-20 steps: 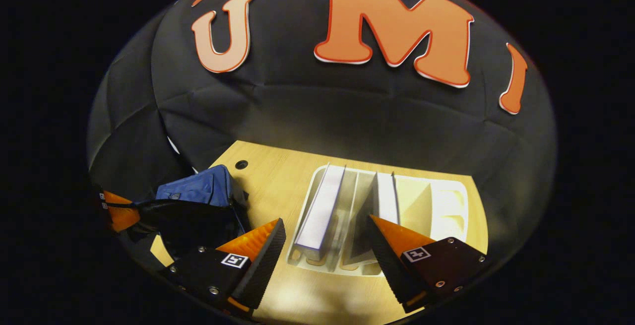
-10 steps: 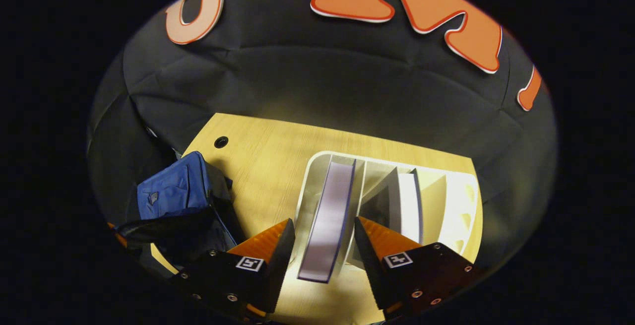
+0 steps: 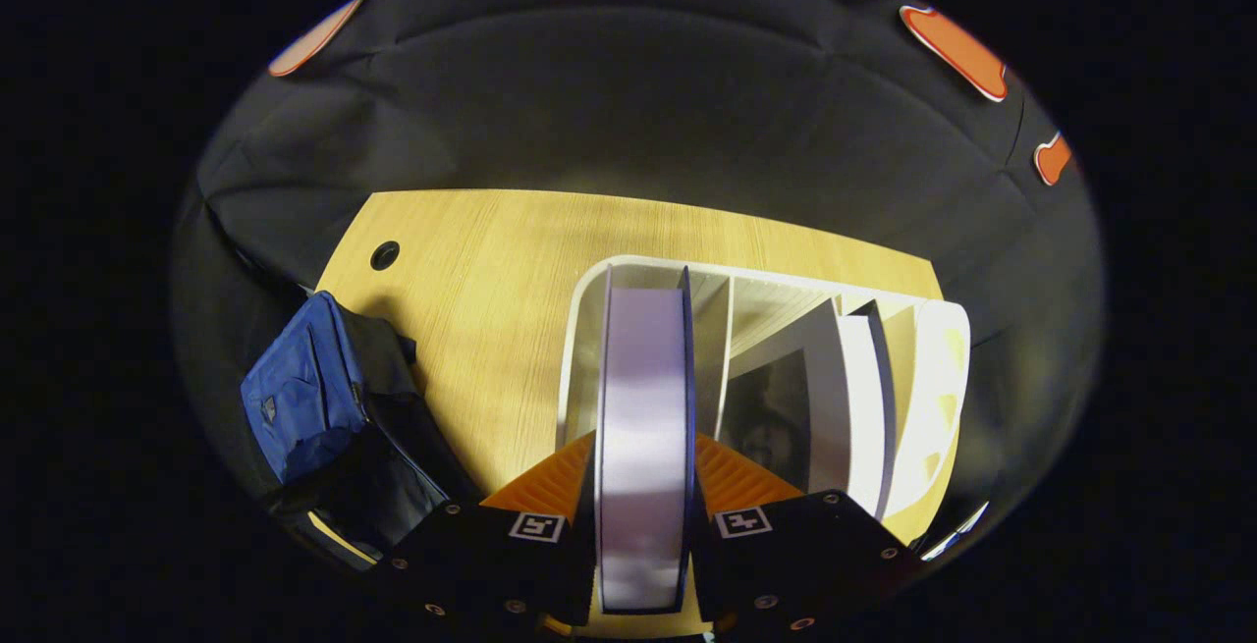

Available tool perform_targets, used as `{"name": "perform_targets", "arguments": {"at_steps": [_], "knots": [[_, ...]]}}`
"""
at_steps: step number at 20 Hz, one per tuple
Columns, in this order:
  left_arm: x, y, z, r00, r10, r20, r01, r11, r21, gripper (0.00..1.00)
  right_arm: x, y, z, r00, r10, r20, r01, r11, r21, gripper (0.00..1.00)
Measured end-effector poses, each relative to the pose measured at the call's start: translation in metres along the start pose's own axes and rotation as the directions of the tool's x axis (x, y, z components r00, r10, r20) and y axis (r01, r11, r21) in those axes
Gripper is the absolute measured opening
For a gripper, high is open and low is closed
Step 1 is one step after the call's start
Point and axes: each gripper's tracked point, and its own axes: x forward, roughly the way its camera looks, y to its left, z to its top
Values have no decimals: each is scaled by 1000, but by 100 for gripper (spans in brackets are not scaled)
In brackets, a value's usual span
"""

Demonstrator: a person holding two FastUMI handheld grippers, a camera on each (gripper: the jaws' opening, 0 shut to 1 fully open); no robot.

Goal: Open the schoolbag, grab two books from the bookshelf and put them into the schoolbag.

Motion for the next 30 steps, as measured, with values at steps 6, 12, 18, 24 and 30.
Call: {"name": "perform_targets", "arguments": {"at_steps": [6,12,18,24,30], "knots": [[6,0,0,1000,-13,-6,13,1000,-4,1,-15,-6,-5,999,47,-29,-46,999,3,39],[9,-2,-4,1000,-28,-13,28,1000,-11,1,-49,-22,-6,994,112,-17,-112,993,42,38],[10,-3,-7,999,-39,-15,39,999,-27,1,-114,-31,-1,971,229,67,-233,971,59,38],[9,-2,-5,999,-32,-15,32,999,-29,1,-182,-23,-13,907,390,161,-410,904,118,37],[10,-2,-5,999,-34,-24,33,999,-17,1,-204,-8,-37,845,495,202,-529,829,182,36]]}}
